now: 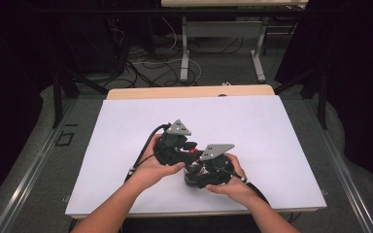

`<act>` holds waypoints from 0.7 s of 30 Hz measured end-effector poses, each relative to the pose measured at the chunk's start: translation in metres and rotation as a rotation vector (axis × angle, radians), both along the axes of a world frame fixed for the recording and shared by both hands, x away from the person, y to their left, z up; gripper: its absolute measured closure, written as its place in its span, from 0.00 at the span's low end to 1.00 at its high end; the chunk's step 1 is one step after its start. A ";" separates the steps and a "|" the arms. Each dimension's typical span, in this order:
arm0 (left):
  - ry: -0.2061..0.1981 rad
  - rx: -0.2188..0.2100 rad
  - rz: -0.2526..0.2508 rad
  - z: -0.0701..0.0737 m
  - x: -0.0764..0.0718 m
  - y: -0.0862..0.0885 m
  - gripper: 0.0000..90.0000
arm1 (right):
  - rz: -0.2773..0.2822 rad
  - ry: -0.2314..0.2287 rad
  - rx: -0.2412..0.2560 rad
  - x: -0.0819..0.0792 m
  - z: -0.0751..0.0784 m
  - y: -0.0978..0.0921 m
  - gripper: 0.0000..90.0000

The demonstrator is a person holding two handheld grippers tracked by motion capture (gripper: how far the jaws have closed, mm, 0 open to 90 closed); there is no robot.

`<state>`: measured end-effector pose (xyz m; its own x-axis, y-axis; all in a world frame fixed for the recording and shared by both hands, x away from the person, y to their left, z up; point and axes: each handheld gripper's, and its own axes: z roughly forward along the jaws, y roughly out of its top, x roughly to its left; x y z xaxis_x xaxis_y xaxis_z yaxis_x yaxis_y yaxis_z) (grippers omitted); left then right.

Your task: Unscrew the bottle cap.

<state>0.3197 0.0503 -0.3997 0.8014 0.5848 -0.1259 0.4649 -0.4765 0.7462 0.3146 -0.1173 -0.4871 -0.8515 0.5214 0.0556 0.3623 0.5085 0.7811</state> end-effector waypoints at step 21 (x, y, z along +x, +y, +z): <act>0.006 -0.012 -0.135 0.014 0.011 0.020 0.48 | -0.004 -0.010 0.035 0.001 0.001 -0.002 0.33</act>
<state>0.3307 0.0707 -0.3854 0.8718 0.4704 -0.1371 0.4017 -0.5261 0.7496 0.3156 -0.1197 -0.4864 -0.8501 0.5227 0.0649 0.3561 0.4796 0.8020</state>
